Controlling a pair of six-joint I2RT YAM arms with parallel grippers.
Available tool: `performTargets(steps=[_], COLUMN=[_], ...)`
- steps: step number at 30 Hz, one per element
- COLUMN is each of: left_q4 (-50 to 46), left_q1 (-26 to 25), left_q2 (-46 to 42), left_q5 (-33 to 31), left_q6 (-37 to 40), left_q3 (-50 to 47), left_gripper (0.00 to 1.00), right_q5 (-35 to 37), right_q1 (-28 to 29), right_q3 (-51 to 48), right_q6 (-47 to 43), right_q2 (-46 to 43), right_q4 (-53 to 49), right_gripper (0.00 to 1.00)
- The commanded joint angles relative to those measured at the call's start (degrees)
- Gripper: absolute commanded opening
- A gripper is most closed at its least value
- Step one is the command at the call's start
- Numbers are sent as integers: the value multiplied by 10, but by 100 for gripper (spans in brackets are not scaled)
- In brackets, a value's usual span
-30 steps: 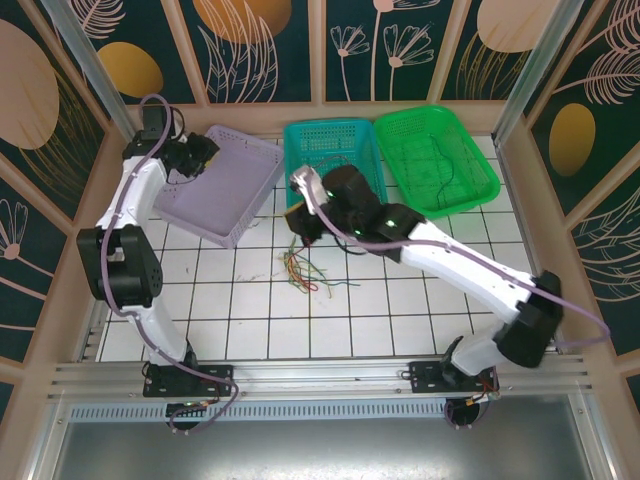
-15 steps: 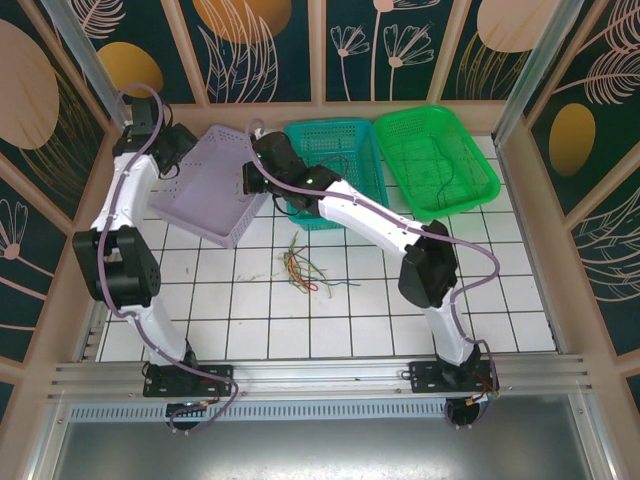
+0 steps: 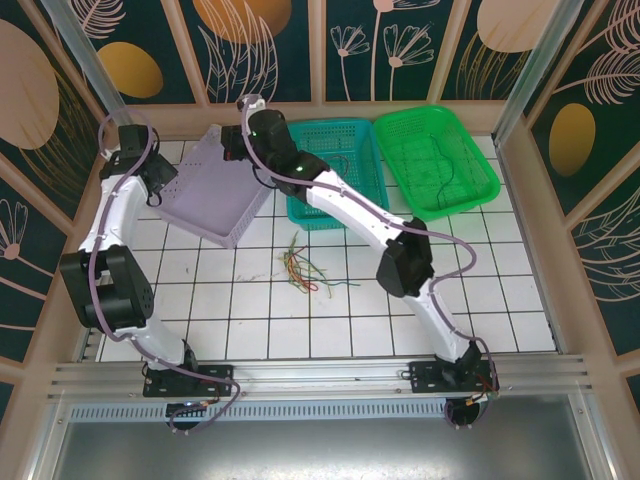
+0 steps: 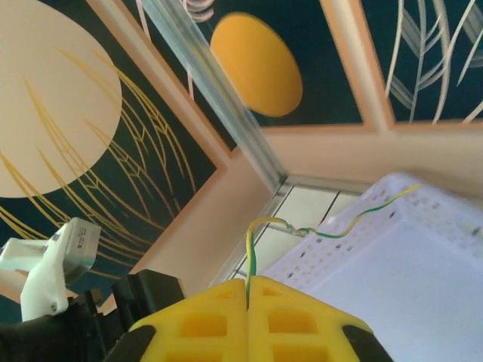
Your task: Untangle the cables
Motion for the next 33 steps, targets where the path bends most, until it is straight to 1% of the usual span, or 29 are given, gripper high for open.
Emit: performTargets(steps=[1, 2, 3, 6, 9, 12, 14, 17, 18, 22, 25, 28, 32, 33], left_q4=[4, 6, 6, 9, 12, 24, 47, 77, 77, 54, 46, 55, 69, 78], left_q1=[0, -1, 0, 0, -1, -1, -1, -3, -4, -21, -49, -88, -133, -144], left_q2=[-33, -38, -42, -51, -54, -52, -47, -27, -16, 22, 36, 29, 29, 12], left_q5=[14, 20, 27, 54, 78, 86, 113, 159, 165, 175, 186, 196, 226, 227], left_q6=[-3, -3, -3, 1, 12, 29, 39, 48, 51, 64, 60, 36, -9, -19], left_q3=[-23, -28, -33, -46, -60, -76, -83, -84, -78, -61, -69, -95, -131, -141], left_gripper=[77, 77, 76, 74, 70, 64, 58, 45, 42, 37, 36, 34, 28, 27], right_q5=[-74, -90, -105, -151, -167, -154, -139, -116, -104, -62, -45, -44, -39, -38], right_q1=[-4, -4, -3, 0, 2, 0, -3, -11, -13, -19, -27, -41, -58, -62], right_q3=[32, 30, 24, 1, -26, -63, -93, -150, -176, -260, -323, -396, -469, -485], right_q6=[61, 74, 82, 85, 75, 64, 58, 58, 58, 53, 49, 57, 63, 65], right_q2=[59, 61, 57, 32, -10, -55, -83, -128, -146, -216, -269, -325, -387, -402], right_q4=[-74, -84, -94, -97, -98, -110, -123, -144, -149, -149, -144, -127, -116, -114], right_gripper=[31, 41, 47, 53, 59, 59, 58, 49, 48, 47, 48, 47, 47, 47])
